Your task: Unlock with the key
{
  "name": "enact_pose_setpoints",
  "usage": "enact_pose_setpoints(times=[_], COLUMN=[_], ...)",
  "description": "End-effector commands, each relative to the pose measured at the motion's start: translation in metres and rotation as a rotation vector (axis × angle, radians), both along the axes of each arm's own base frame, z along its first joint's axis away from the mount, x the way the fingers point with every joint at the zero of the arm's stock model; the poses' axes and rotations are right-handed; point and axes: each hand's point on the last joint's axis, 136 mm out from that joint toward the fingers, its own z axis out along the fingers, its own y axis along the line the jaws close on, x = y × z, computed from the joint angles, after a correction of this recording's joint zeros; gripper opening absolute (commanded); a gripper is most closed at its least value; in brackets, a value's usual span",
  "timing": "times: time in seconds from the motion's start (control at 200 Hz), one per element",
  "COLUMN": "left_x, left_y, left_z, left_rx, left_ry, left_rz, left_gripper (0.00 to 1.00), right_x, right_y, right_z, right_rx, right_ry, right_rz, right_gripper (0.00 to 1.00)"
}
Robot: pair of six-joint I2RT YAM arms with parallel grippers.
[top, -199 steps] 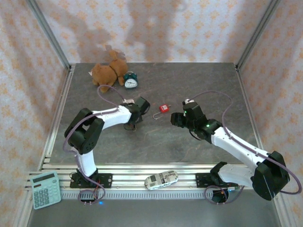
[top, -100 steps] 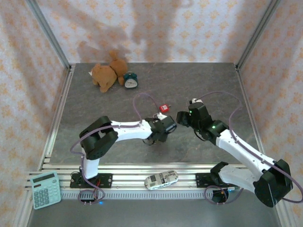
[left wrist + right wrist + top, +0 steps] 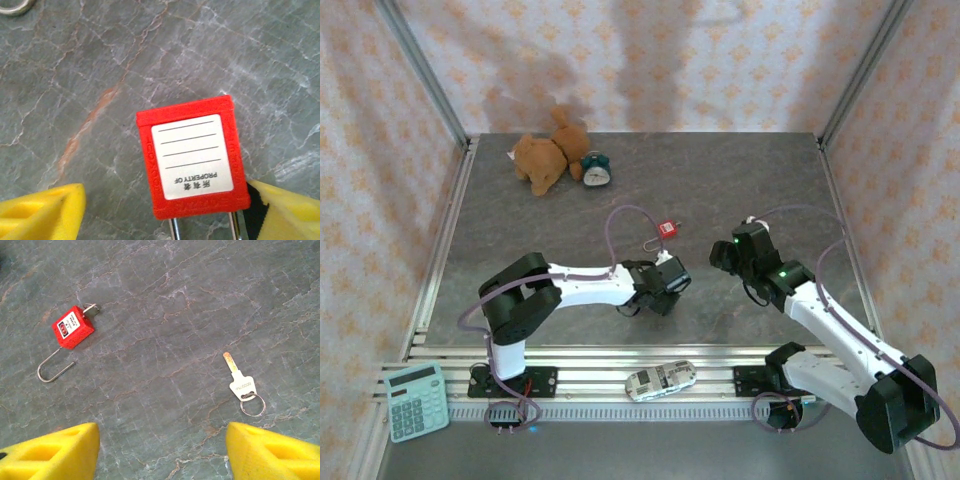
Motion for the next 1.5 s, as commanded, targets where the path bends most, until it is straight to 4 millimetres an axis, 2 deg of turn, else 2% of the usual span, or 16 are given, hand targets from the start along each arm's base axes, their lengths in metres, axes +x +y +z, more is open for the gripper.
enact_pose_setpoints(times=[0.0,0.28,0.521,0.766,0.951,1.036,1.156,1.251,1.497], left_x=[0.004,0.031,0.038,0.022,0.004,-0.003,-0.009,-0.013,-0.016], left_y=[0.042,0.069,0.105,0.106,0.12,0.127,0.142,0.15,0.152], left_z=[-0.005,0.019,0.034,0.055,0.059,0.062,0.067,0.07,0.075], left_rx=[0.134,0.22,0.244,0.009,-0.145,-0.218,-0.27,-0.31,-0.34], left_ry=[-0.049,-0.181,-0.247,-0.266,-0.277,-0.286,-0.323,-0.342,-0.342], left_rz=[0.053,0.151,0.255,0.326,0.42,0.452,0.502,0.528,0.535], left_gripper=[0.82,0.81,0.81,0.82,0.82,0.82,0.82,0.82,0.81], right_x=[-0.002,-0.004,-0.008,-0.004,-0.005,-0.003,0.0,0.0,0.005], right_y=[-0.009,-0.015,-0.028,-0.052,-0.058,-0.058,-0.065,-0.063,-0.058], right_z=[0.001,-0.007,-0.03,-0.047,-0.072,-0.082,-0.089,-0.097,-0.107], right_rx=[-0.02,-0.028,-0.038,-0.002,0.039,0.03,-0.021,-0.022,0.039], right_ry=[0.007,0.035,0.082,0.123,0.187,0.208,0.213,0.237,0.277], right_rz=[-0.039,-0.084,-0.16,-0.285,-0.33,-0.325,-0.339,-0.334,-0.368], right_gripper=[0.67,0.66,0.64,0.56,0.36,0.31,0.27,0.27,0.26])
